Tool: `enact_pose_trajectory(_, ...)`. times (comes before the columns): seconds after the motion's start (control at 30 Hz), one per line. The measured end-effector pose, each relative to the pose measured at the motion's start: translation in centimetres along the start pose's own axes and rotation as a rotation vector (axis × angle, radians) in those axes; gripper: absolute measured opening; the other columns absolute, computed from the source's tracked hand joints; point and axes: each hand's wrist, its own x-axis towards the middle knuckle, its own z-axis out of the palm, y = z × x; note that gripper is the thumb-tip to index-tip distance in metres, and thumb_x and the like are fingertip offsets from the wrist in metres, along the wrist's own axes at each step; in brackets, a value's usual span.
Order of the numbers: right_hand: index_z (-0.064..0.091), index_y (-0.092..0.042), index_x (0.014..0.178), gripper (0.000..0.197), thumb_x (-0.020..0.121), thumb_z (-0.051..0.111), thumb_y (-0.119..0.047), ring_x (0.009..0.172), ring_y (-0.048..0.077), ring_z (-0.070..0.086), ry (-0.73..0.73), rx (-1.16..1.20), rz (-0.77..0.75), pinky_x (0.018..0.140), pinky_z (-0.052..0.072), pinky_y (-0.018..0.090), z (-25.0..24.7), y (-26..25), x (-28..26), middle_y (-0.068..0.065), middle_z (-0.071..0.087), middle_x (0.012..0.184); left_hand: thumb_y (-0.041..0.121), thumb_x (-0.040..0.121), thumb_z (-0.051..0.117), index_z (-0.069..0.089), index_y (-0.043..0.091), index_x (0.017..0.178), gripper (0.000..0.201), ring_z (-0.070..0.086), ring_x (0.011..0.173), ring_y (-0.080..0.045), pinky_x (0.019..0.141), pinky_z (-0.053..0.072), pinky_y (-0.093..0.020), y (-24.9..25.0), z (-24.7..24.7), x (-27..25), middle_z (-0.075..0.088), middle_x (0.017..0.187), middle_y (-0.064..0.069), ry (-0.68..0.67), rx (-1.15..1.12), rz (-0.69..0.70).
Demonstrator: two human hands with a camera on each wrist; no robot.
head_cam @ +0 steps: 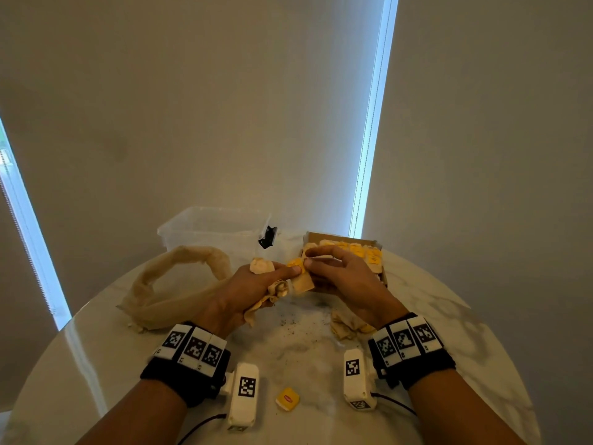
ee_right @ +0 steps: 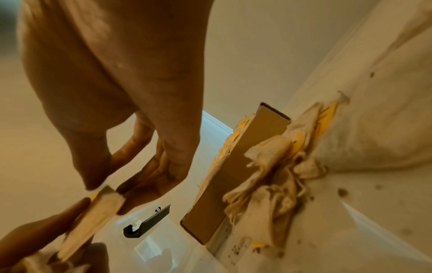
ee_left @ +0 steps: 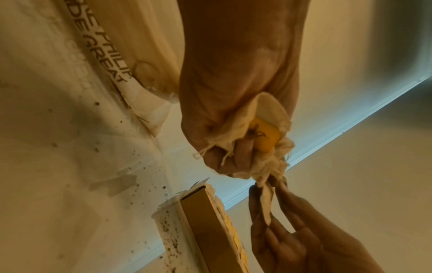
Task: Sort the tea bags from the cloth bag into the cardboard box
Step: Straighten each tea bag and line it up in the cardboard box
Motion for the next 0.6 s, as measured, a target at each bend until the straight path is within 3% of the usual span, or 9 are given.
enact_pose_trajectory(0.13, 0.077, -0.010, 0.116, 0.023, 0.093, 0.078, -0.006, 0.105, 0.025, 0.078, -0.003, -0.053, -0.029, 0.088, 0.064, 0.033, -0.1, 0.3, -0.1, 0.009, 0.081, 0.110, 0.044, 0.086, 0.083, 0.085, 0.019, 0.102, 0.029, 0.064, 0.085, -0.026, 0.078, 0.054, -0.034, -0.1, 0.0, -0.3, 0.072, 0.107, -0.031, -0.033, 0.016, -0.010)
enact_pose_trajectory(0.2, 0.078, -0.009, 0.115, 0.022, 0.093, 0.077, -0.004, 0.106, 0.027, 0.078, 0.027, -0.031, -0.030, 0.089, 0.064, 0.035, -0.3, 0.3, 0.0, 0.010, 0.081, 0.110, 0.040, 0.087, 0.084, 0.085, 0.020, 0.105, 0.027, 0.071, 0.089, -0.030, 0.085, 0.060, -0.036, -0.2, 0.0, -0.1, 0.077, 0.101, -0.022, -0.027, 0.013, -0.007)
enact_pose_trajectory(0.3, 0.074, -0.003, 0.120, 0.024, 0.096, 0.072, -0.001, 0.106, 0.029, 0.077, -0.029, 0.095, 0.032, 0.088, 0.064, 0.036, -0.5, 0.1, 0.1, 0.016, 0.079, 0.115, 0.039, 0.085, 0.086, 0.083, 0.016, 0.112, 0.036, 0.074, 0.110, -0.038, 0.105, 0.055, -0.056, -0.2, -0.3, 0.4, 0.080, 0.109, -0.015, -0.031, 0.013, 0.028)
enact_pose_trajectory(0.4, 0.071, 0.001, 0.125, 0.026, 0.100, 0.065, 0.001, 0.103, 0.029, 0.077, -0.108, 0.263, 0.106, 0.086, 0.065, 0.035, -0.7, -0.4, -0.1, 0.019, 0.077, 0.117, 0.046, 0.081, 0.088, 0.079, 0.012, 0.120, 0.052, 0.068, 0.121, -0.043, 0.113, 0.047, -0.062, -0.3, -0.9, 0.7, 0.076, 0.121, -0.020, -0.126, -0.005, 0.068)
enact_pose_trajectory(0.5, 0.077, -0.008, 0.118, 0.022, 0.099, 0.067, -0.002, 0.108, 0.026, 0.077, -0.122, 0.100, 0.065, 0.092, 0.063, 0.036, -1.0, -0.9, -0.3, 0.012, 0.079, 0.118, 0.050, 0.080, 0.087, 0.082, 0.015, 0.115, 0.050, 0.072, 0.115, -0.038, 0.110, 0.051, -0.059, 0.1, -1.1, 0.5, 0.078, 0.116, -0.017, -0.138, 0.075, 0.059)
enact_pose_trajectory(0.6, 0.082, -0.014, 0.114, 0.022, 0.097, 0.074, -0.004, 0.108, 0.021, 0.077, -0.139, -0.166, -0.014, 0.095, 0.062, 0.035, -1.2, -1.4, -0.7, 0.003, 0.081, 0.114, 0.051, 0.080, 0.086, 0.084, 0.019, 0.107, 0.041, 0.073, 0.104, -0.042, 0.102, 0.057, -0.050, 0.4, -0.7, 0.4, 0.077, 0.107, -0.023, -0.127, 0.143, 0.030)
